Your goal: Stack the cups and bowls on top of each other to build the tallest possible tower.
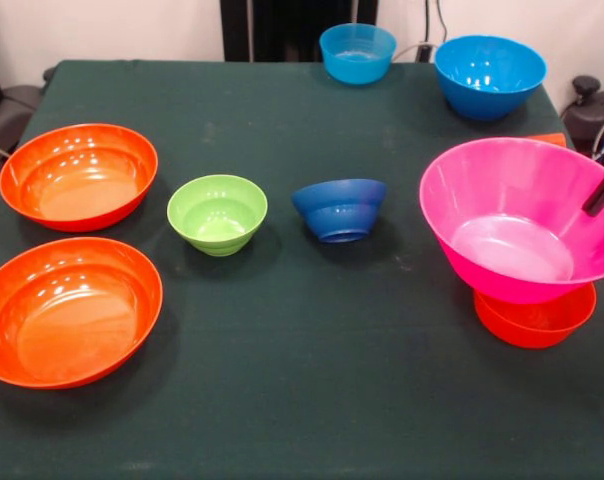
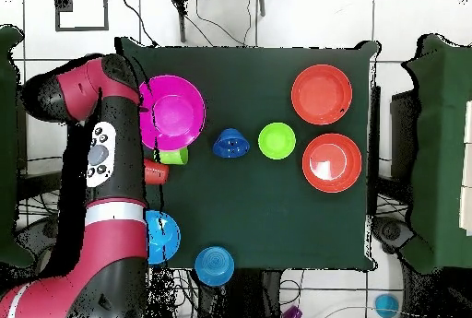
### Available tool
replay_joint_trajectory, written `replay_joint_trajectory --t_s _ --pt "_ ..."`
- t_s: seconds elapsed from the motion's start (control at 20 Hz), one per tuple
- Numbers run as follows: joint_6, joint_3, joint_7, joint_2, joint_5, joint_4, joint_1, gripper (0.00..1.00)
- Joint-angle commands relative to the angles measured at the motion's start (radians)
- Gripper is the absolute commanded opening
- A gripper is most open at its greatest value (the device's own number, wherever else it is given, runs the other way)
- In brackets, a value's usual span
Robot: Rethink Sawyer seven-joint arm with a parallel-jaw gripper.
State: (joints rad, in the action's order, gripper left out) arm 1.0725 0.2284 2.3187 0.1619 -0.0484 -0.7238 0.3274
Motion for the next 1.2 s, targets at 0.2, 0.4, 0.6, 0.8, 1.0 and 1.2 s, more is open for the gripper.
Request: replay_joint_trajectory --t_s 0.2,0.4,0.6,0.8,1.0,1.2 --pt "-0.056 -0.03 0.208 -0.022 0.023 -0.08 0.022 1.0" --pt "-0.049 -0.021 0.185 -0.035 0.022 -0.059 0.021 1.0" --pt "-0.052 -0.019 0.181 -0.034 0.027 -0.063 0.021 1.0" --pt "-0.059 -0.018 0.175 -0.028 0.029 -0.075 0.021 1.0" --pt "-0.065 -0.019 0.17 -0.024 0.03 -0.084 0.019 1.0" --pt "-0.081 -0.018 0.17 -0.01 0.029 -0.11 0.021 1.0"
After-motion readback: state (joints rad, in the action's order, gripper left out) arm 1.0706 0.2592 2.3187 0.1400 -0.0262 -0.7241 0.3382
